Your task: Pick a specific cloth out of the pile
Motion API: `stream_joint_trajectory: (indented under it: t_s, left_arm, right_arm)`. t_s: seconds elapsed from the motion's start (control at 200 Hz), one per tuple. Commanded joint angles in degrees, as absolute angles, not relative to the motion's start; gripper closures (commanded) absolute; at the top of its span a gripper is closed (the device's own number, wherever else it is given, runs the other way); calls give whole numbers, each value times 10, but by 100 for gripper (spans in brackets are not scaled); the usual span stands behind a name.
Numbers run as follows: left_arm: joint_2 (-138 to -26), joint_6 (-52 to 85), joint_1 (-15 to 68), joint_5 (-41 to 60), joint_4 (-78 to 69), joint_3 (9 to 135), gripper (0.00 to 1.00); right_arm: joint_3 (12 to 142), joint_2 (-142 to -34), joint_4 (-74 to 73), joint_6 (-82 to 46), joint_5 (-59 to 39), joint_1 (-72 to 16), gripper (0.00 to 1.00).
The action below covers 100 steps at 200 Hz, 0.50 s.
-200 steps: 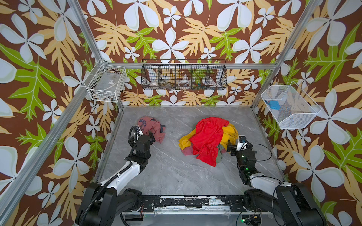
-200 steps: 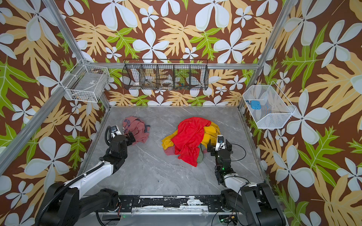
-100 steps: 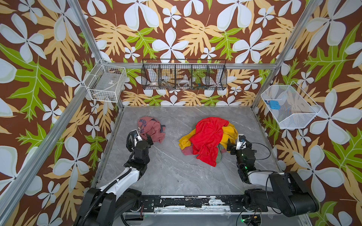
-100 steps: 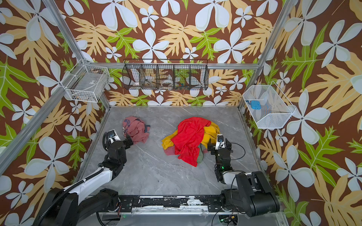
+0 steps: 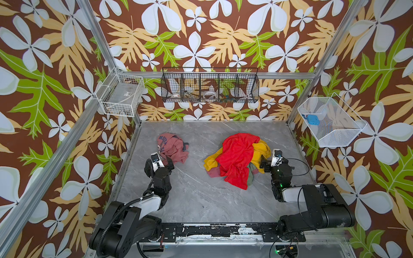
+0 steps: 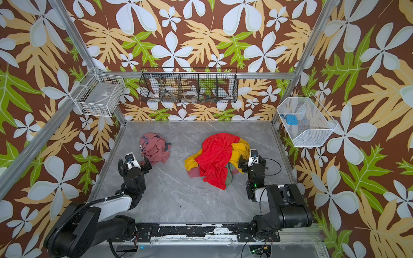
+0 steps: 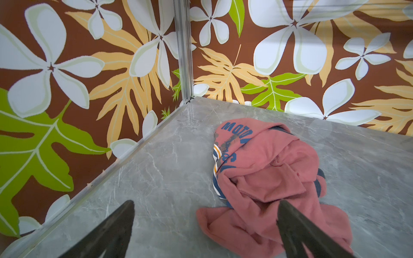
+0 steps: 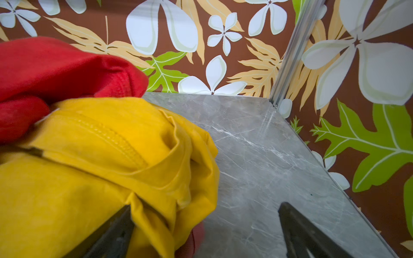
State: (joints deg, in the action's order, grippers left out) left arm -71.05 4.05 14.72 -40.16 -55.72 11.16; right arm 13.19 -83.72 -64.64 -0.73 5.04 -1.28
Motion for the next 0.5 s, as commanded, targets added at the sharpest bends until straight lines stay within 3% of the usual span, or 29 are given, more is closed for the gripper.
stream_joint_trajectory:
  t_s: [0.0, 0.4, 0.495]
  left_arm:
    - [-735, 12, 145, -394, -659, 108, 0]
    - [-762, 53, 76, -246, -667, 105, 0]
    - [-795, 46, 69, -237, -762, 72, 0]
  right_arm:
    - [135, -838, -635, -22, 29, -12, 0]
    - [135, -839, -635, -22, 28, -11, 0]
    - [134, -839, -635, -22, 27, -11, 0]
